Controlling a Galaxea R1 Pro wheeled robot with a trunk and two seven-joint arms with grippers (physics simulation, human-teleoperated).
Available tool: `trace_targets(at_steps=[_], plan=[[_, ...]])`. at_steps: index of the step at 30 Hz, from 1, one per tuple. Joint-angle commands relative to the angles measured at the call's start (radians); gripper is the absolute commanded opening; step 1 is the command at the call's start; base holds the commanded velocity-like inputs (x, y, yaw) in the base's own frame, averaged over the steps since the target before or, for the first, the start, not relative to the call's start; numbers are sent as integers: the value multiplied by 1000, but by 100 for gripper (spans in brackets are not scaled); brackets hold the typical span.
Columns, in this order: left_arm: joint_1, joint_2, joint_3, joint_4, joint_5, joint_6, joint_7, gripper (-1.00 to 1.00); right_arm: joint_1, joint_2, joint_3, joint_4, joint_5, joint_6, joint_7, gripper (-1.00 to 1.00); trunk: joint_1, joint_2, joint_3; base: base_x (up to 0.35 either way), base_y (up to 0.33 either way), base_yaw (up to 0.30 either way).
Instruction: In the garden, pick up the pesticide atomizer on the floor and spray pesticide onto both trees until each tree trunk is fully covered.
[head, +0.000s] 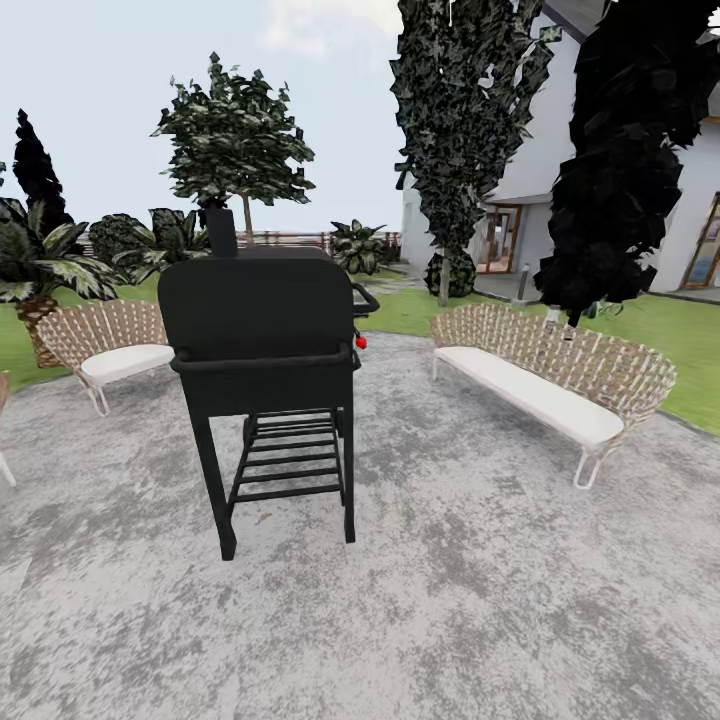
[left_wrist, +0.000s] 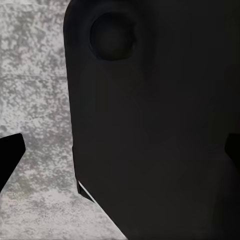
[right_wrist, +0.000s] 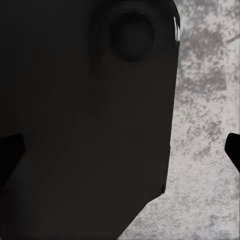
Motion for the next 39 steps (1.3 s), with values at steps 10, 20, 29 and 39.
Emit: trace_targets(at_steps=[10, 20, 29, 39], plan=[[1, -3, 2, 9, 1, -1, -4, 100, 5, 29, 1, -31, 3, 0, -3, 100, 0, 0, 0, 0, 0, 0], [-7, 9, 1, -31, 2, -4, -2, 100, 4, 27, -1, -55, 2, -32, -5, 100, 0, 0, 0, 0, 0, 0], [-12, 31, 1, -82, -1, -5, 9, 100, 4, -7, -2, -103, 3, -83, -6, 100, 0, 0, 0, 0, 0, 0], [-114, 65, 1, -346, -1, -5, 9, 100, -1, -51, -2, -497, 4, -110, -6, 100, 0, 0, 0, 0, 0, 0]])
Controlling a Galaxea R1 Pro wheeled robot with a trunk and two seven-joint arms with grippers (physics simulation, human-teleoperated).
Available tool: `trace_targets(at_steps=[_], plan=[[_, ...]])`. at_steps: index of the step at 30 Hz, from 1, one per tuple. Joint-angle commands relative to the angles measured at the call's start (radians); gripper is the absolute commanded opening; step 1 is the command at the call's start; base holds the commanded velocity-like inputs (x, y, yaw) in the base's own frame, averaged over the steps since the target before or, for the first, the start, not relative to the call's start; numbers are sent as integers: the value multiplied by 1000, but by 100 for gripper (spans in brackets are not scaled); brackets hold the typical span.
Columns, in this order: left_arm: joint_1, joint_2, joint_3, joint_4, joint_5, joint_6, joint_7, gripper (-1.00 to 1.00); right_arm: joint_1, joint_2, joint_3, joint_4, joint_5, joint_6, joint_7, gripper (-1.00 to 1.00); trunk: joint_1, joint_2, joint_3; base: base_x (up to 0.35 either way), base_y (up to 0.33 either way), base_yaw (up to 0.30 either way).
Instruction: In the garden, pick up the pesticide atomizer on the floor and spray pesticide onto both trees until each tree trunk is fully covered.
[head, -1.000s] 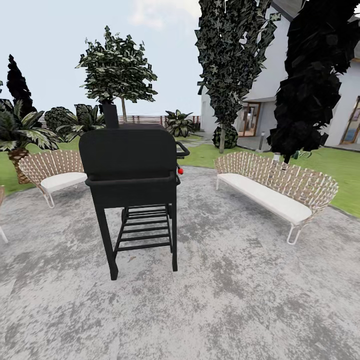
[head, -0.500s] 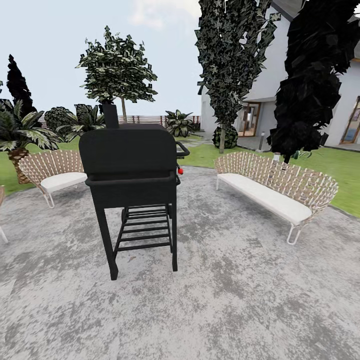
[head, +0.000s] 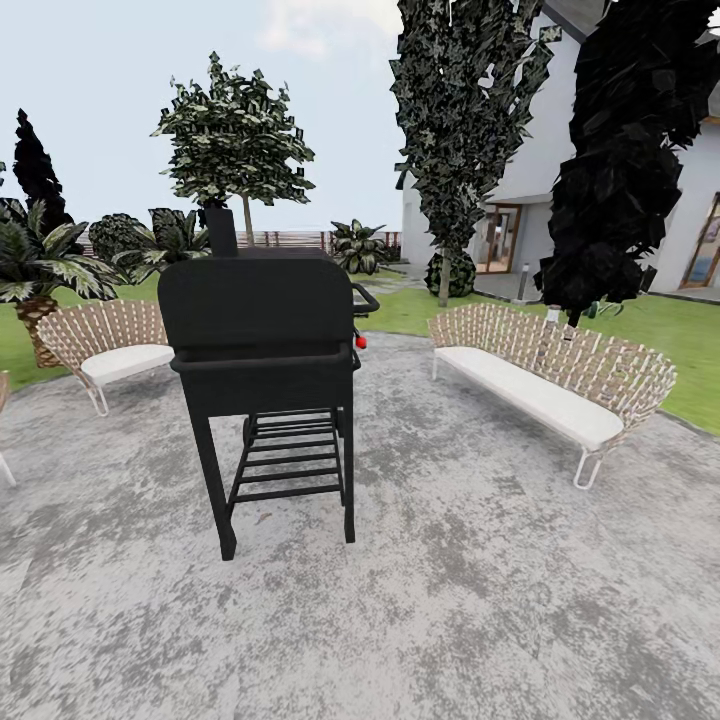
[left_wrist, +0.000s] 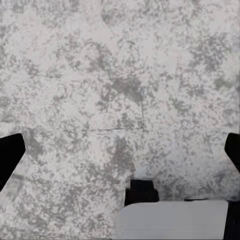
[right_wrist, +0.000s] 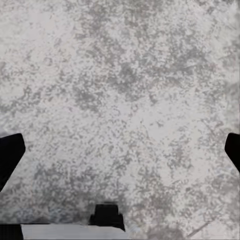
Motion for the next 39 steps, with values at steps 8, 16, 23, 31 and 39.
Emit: trace_targets(at_steps=[8, 16, 23, 31, 39], plan=[[-135, 1, 3, -6, 3, -163, 0, 100, -9, -23, -28, -182, 1, -174, 2, 100, 0, 0, 0, 0, 0, 0], [-136, 6, 39, 7, 3, -211, 1, 100, -10, -44, -43, -108, 1, -248, 7, 100, 15, -28, -13, 0, 0, 0], [-137, 7, 61, 11, 3, -216, 1, 100, -10, -38, -39, -106, 0, -249, 12, 100, 42, -77, -35, 0, 0, 0], [-137, 7, 64, 11, 5, -215, 2, 100, -9, -37, -39, -106, 0, -250, 10, 100, 73, -133, -60, 0, 0, 1], [-137, 8, 65, 11, 3, -213, 3, 100, -10, -37, -39, -106, 1, -250, 7, 100, 103, -189, -91, 0, 0, 119]])
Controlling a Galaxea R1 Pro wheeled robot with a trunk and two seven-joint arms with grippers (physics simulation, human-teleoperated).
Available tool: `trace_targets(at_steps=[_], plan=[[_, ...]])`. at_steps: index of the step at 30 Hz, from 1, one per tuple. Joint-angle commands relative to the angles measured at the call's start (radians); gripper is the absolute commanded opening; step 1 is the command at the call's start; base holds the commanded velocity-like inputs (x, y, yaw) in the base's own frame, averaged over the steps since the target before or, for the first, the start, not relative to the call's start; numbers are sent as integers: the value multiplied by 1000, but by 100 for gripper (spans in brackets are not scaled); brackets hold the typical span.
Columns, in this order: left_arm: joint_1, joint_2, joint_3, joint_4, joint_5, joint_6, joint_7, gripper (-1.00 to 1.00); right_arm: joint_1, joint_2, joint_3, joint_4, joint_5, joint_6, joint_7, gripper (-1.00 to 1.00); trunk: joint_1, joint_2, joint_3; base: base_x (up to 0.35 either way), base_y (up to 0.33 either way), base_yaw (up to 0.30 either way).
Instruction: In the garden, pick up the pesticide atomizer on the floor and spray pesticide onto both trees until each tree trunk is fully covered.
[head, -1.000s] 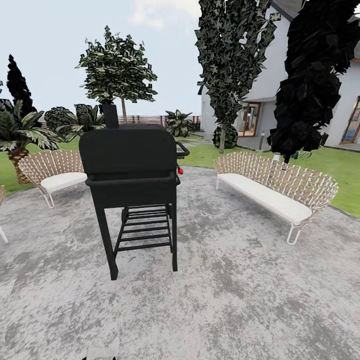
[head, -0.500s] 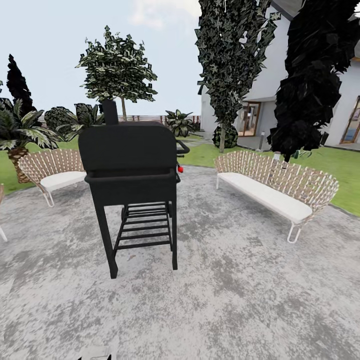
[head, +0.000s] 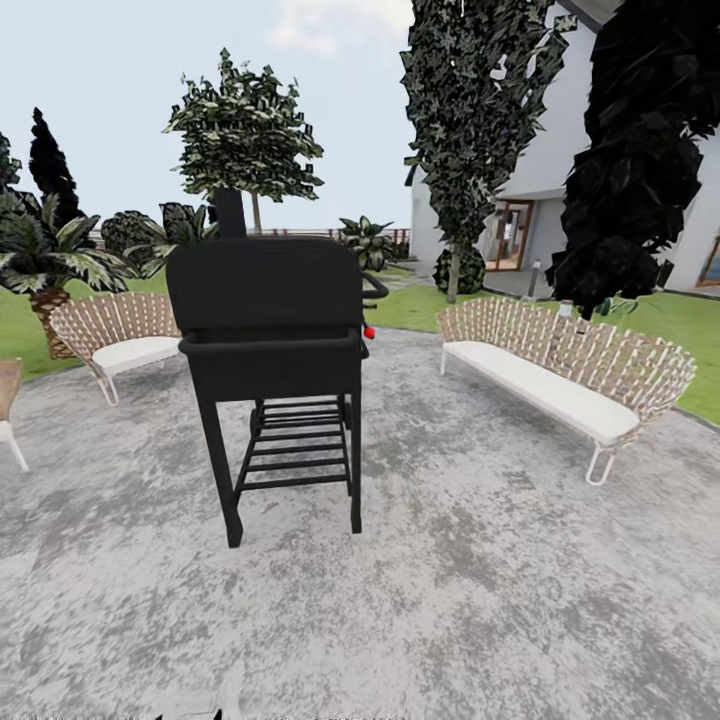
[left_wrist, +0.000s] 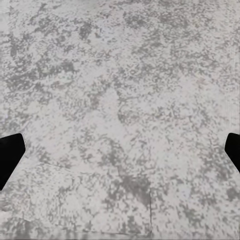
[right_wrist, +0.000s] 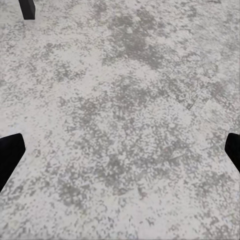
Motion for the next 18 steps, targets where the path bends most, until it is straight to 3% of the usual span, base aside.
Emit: trace_targets(at_steps=[1, 12, 18], plan=[[0, 0, 0, 0, 0, 0, 0, 100, 0, 0, 0, 0, 0, 0, -1, 100, 4, -7, -4, 0, 0, 170], [1, 2, 0, 0, 23, 0, 0, 100, 1, 0, -2, 2, -1, 0, -3, 100, 46, -84, -53, 0, 0, 159], [0, 1, 0, 0, 24, 0, 0, 100, 0, 0, -3, 2, -1, 0, -3, 100, 69, -126, -77, 0, 0, 47]])
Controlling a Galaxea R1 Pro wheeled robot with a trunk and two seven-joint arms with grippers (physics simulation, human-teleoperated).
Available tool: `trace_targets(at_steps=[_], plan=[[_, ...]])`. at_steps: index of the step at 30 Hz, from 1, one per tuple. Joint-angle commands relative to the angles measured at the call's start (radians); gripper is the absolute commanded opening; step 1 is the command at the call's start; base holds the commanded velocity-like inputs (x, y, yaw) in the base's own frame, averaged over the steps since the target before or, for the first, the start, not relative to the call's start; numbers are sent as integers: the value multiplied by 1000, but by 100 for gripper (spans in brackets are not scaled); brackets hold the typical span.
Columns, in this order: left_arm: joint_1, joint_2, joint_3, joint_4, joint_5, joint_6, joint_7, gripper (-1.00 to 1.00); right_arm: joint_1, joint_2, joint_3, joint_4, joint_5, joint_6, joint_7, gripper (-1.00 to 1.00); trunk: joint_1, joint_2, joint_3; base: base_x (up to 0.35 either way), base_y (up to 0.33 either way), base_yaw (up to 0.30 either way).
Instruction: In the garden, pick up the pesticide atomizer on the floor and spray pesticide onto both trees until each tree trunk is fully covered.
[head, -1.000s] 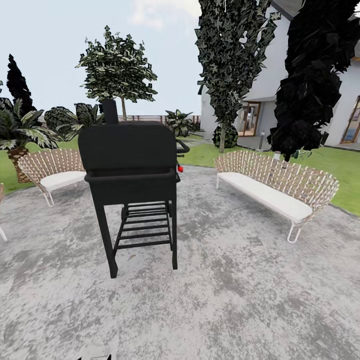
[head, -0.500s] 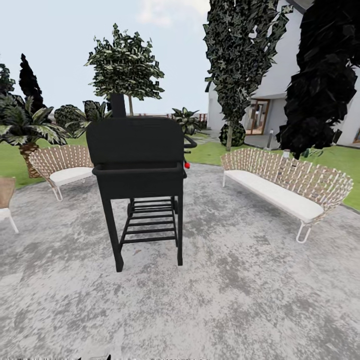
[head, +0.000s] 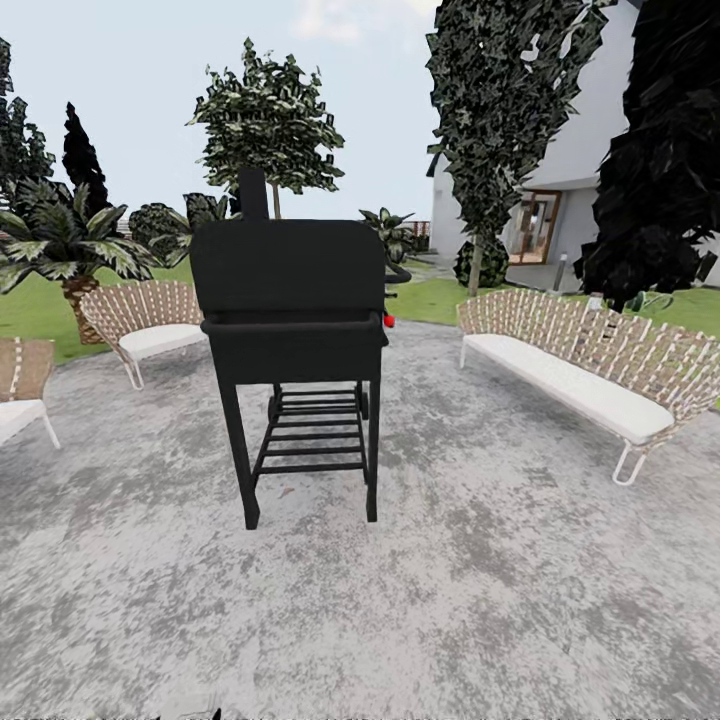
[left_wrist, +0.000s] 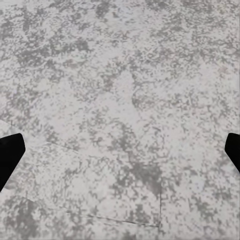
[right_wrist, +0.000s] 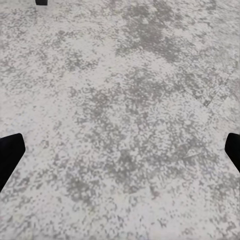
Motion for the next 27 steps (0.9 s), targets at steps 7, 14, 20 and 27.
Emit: trace_targets(at_steps=[7, 14, 20, 27], plan=[[-1, 0, 0, 0, 0, 0, 0, 100, 0, 0, 0, 1, 1, 0, -2, 100, 27, -49, -22, 0, 0, 3], [-1, 0, 0, 0, 0, 0, 0, 100, 0, 0, 0, 1, 2, 0, -3, 100, 54, -98, -44, 0, 0, 0], [-1, 0, 0, 0, 0, 0, 0, 100, 0, 0, -1, 2, 2, 0, -3, 100, 77, -140, -63, 0, 0, 0], [-1, 0, 0, 0, 1, 0, 0, 100, 0, -1, -3, -2, 1, 0, -3, 100, 104, -189, -85, 0, 0, 0]])
